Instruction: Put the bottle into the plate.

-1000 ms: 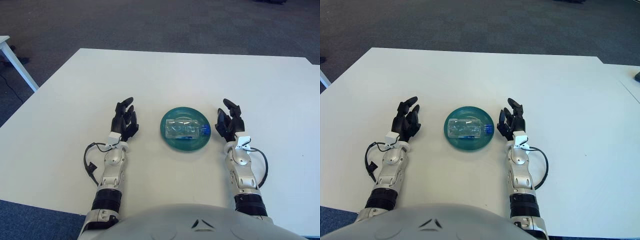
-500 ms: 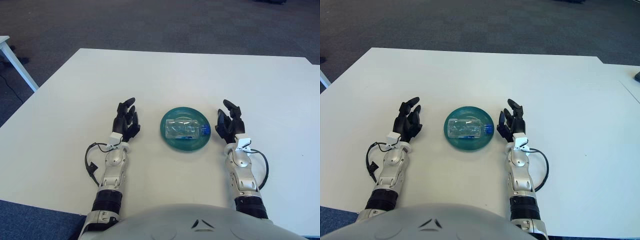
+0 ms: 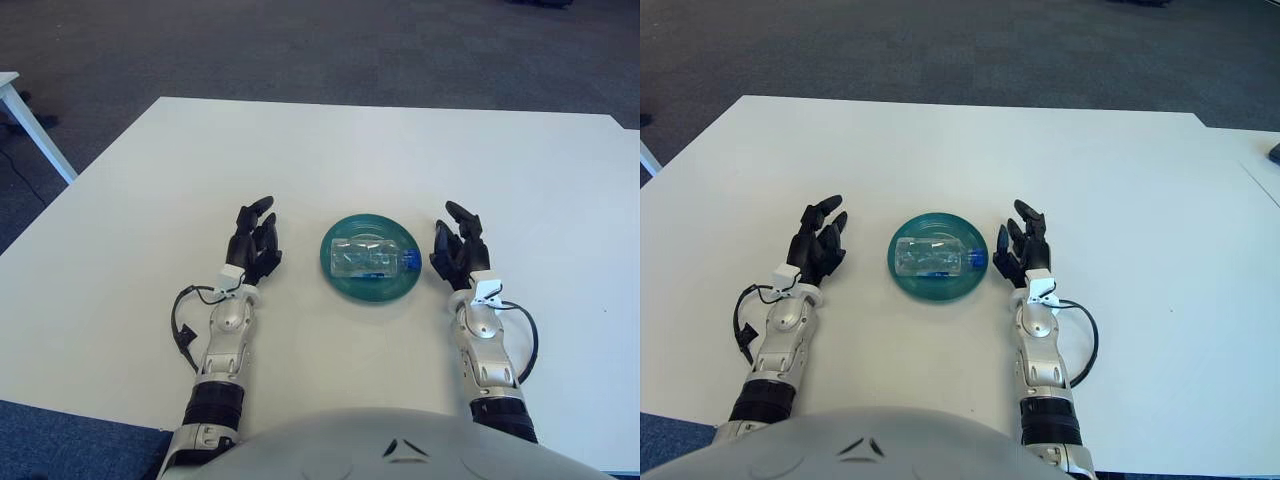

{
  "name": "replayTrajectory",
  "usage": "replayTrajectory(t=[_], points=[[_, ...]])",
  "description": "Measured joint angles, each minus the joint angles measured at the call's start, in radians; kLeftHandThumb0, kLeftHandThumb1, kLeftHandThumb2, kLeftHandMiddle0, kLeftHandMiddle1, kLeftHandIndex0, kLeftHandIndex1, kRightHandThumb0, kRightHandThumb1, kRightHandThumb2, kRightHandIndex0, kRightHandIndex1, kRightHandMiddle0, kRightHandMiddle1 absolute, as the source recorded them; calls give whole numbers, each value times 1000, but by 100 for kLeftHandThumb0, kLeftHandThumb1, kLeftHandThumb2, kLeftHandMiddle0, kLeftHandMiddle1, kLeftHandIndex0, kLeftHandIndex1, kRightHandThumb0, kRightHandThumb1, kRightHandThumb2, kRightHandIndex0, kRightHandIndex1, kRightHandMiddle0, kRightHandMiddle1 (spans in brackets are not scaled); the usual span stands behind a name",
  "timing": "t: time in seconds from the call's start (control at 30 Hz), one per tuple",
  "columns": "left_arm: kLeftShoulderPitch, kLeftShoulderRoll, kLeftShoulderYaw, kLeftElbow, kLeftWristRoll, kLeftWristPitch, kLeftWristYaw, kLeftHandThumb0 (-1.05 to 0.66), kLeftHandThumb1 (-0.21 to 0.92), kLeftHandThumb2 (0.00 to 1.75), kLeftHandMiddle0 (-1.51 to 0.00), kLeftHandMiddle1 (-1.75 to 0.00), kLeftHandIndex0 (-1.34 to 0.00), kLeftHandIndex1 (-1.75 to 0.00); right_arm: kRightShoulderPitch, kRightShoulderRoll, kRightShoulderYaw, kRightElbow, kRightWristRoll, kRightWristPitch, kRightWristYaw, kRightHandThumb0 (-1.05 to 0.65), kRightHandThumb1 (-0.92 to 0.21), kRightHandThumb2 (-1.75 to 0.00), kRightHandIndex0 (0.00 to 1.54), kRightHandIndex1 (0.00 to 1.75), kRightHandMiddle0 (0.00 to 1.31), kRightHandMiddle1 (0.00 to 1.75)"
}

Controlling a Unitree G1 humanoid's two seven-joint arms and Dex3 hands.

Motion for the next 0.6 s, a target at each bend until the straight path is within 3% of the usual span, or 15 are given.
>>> replayTrajectory(t=[0.6], points=[[-10,7,23,5,-58,22,-52,-71,92,62,-64,-7,-22,-85,10,13,18,6,-7,-8,-13,-63,-92,-72,42,0,0,66]])
